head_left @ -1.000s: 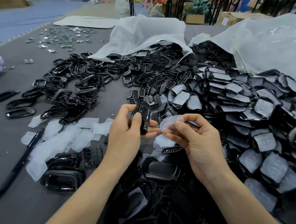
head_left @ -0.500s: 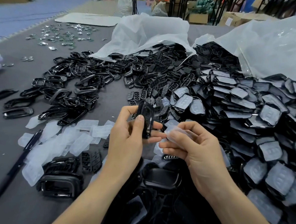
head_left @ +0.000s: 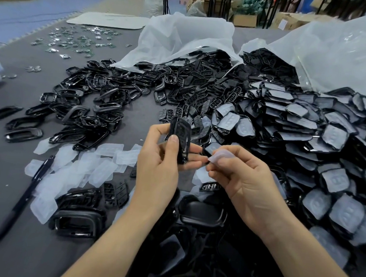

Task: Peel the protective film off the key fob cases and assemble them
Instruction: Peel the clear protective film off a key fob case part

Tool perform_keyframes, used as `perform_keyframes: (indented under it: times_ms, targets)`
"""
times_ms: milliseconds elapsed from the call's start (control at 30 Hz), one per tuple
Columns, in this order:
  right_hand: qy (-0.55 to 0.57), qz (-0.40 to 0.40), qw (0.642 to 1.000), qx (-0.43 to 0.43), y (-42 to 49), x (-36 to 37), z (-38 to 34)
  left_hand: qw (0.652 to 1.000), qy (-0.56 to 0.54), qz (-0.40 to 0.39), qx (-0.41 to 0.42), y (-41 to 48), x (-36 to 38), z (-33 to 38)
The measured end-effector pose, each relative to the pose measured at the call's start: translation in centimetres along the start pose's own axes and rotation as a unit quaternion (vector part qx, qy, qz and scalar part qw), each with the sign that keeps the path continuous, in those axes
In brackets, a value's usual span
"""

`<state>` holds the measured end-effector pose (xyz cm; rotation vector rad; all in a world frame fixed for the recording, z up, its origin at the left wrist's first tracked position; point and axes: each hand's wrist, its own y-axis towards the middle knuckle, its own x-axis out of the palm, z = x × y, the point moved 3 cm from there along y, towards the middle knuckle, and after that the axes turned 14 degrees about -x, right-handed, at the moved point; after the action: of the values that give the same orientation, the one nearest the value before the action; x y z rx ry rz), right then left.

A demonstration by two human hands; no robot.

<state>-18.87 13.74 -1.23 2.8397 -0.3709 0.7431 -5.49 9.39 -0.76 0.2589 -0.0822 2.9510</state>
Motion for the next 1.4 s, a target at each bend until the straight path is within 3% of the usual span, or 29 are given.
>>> perform_keyframes:
  times_ms: [200, 567, 700, 900, 1200, 1400]
  targets:
    - [0.008, -0.007, 1.0, 0.01, -0.1, 0.1, -0.4, 1.0, -0.006, 0.001, -0.018, 0.0, 0.1, -0.2]
    - [-0.114, -0.155, 0.981, -0.02, -1.2, 1.8, -1.2, 0.996, 0.084, -0.003, -0.006, 0.2, 0.0, -0.7]
    - [-0.154, -0.156, 0.975, -0.044, -1.0, 1.5, -1.4, 0.989, 0.15, -0.004, 0.013, 0.4, 0.1, -0.9]
    - [-0.2, -0.08, 0.973, -0.078, -0.3, 0.3, -1.2, 0.983, 0.179, 0.005, 0.033, 0.3, 0.4, -1.1]
    - [-0.318, -0.076, 0.921, -0.21, -0.7, 0.7, -1.5, 0.969, 0.23, 0.003, 0.085, 0.1, 0.8, -1.1]
    - [-0.335, -0.041, 0.905, -0.26, -0.9, 0.6, -1.9, 0.975, 0.208, -0.003, 0.081, 0.0, 0.9, -1.1]
